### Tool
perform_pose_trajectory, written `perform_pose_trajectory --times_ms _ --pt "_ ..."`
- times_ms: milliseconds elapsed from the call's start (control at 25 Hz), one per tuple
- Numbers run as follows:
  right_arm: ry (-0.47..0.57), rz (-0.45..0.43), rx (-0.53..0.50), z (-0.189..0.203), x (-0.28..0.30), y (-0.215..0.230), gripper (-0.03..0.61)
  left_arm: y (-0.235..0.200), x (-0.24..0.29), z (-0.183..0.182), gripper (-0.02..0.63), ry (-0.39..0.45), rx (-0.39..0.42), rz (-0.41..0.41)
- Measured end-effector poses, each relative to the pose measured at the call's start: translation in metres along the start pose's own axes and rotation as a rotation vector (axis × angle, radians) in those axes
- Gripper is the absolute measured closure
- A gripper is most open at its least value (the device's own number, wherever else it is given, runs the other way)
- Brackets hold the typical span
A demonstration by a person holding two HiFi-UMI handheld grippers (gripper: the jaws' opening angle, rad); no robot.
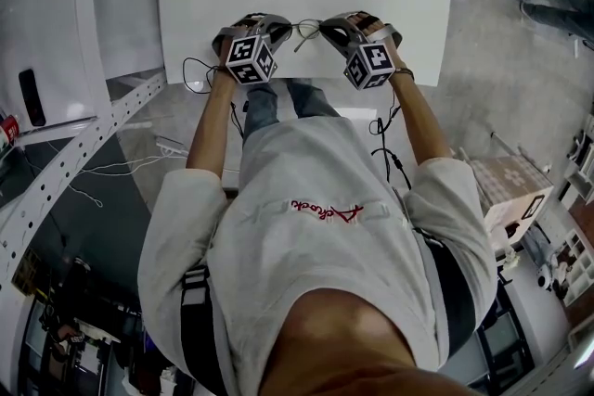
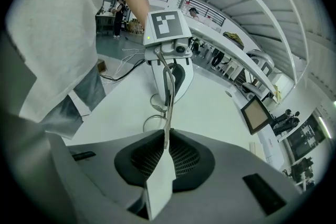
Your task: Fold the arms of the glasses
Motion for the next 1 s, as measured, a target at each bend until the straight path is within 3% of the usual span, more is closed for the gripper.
perform_pose_trajectory --times_ms 200,320,560,720,1000 --pt "-0.032 -0.040 -0.002 -0.005 0.012 0.000 0.571 0.002 0.004 0.003 0.555 0.014 0.001 0.006" --pt "-0.050 -0.058 -0.010 -0.008 0.018 -0.003 0.571 0.005 0.010 0.004 0.549 0.009 0.008 0.018" --pt "-0.013 -0.001 0.041 -0.014 0.012 0.007 0.551 0.005 0.009 0.008 0.549 0.017 -0.001 0.018" --pt "-0.011 -0.032 0.042 -0.018 0.016 0.015 0.520 0.004 0.008 0.008 0.549 0.020 0.001 0.021" --pt "-0.036 -0.074 0.016 -0.020 0.028 0.015 0.545 0.002 0.005 0.009 0.549 0.037 -0.011 0.024"
Point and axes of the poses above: the fingertips, and each gripper's own axes: x forward along the fingers, y to its right, z out of its underside, the point moved 10 cm from there along -x, backward along the fingers, and after that the axes turned 9 degrees about -y, right-handed, at the moved point
